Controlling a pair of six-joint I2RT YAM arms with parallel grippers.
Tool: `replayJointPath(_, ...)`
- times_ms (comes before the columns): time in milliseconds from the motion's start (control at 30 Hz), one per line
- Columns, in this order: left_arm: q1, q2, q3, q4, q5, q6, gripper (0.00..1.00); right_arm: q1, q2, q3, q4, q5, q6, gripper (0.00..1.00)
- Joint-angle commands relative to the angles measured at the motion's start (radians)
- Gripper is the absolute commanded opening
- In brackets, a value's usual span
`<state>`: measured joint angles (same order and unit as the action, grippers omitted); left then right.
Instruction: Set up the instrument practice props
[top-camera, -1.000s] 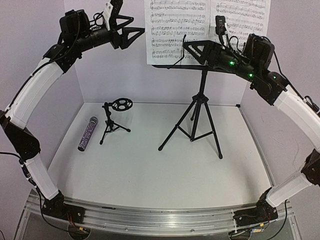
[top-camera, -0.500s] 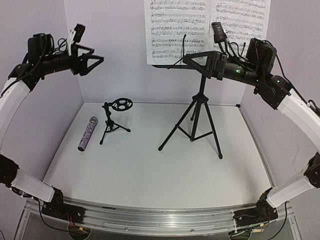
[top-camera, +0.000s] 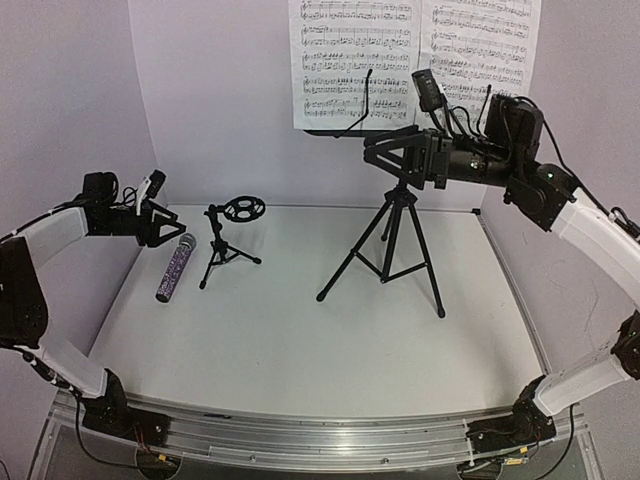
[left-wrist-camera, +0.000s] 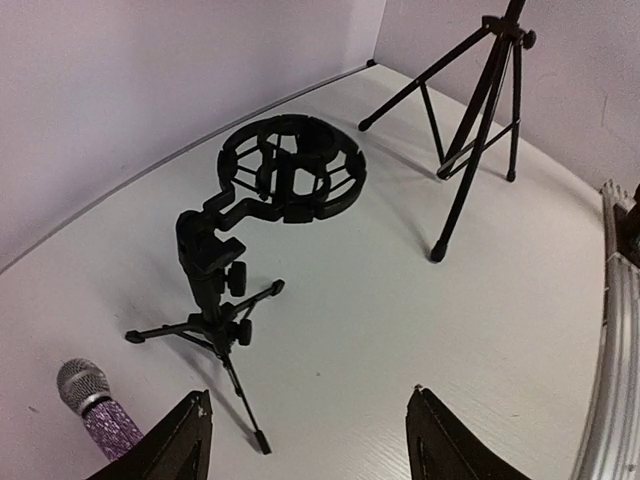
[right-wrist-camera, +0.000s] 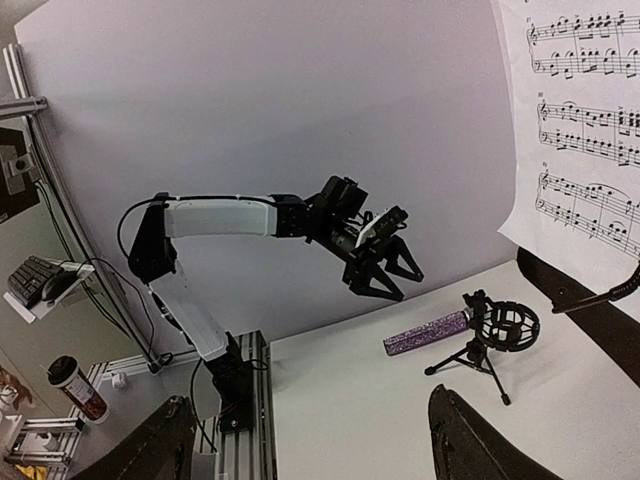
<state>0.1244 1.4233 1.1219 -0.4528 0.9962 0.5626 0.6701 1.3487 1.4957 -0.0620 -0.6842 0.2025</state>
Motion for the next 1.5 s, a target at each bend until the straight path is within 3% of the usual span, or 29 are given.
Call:
replayJointPath(0,-0.081,0.073,-0.045,0.252,-0.115,0.119,0.66,0.000,-0.010,0.004,0.018,-0.023,-0.062,0.77)
replayJointPath(167,-0.108,0.162,-0.101,0.480,-0.191,-0.012,0.68,0.000,0.013,0.025,0.020,-0.023,-0.083,0.77)
replayJointPath(467,-0.120,0.346,-0.105,0.652,-0.166,-0.001,0.67,0.001,0.025,0.057,0.019,-0.003,-0.058,0.77)
replayJointPath(700,-0.157,0.464,-0.065,0.829,-0.216,-0.090,0.57,0.000,0.028,0.072,0.018,0.030,-0.060,0.77)
replayJointPath(1133,-0.159,0.528,-0.023,0.899,-0.113,-0.081,0.47,0.000,0.107,0.134,0.015,0.020,-0.053,0.77)
replayJointPath(1267,-0.163,0.552,-0.009,0.937,-0.109,-0.131,0.39,0.000,0.126,0.159,0.014,0.016,-0.057,0.77)
replayJointPath(1467,-0.166,0.594,0.016,1.007,-0.088,-0.179,0.17,0.001,0.137,0.176,0.014,0.017,-0.047,0.77)
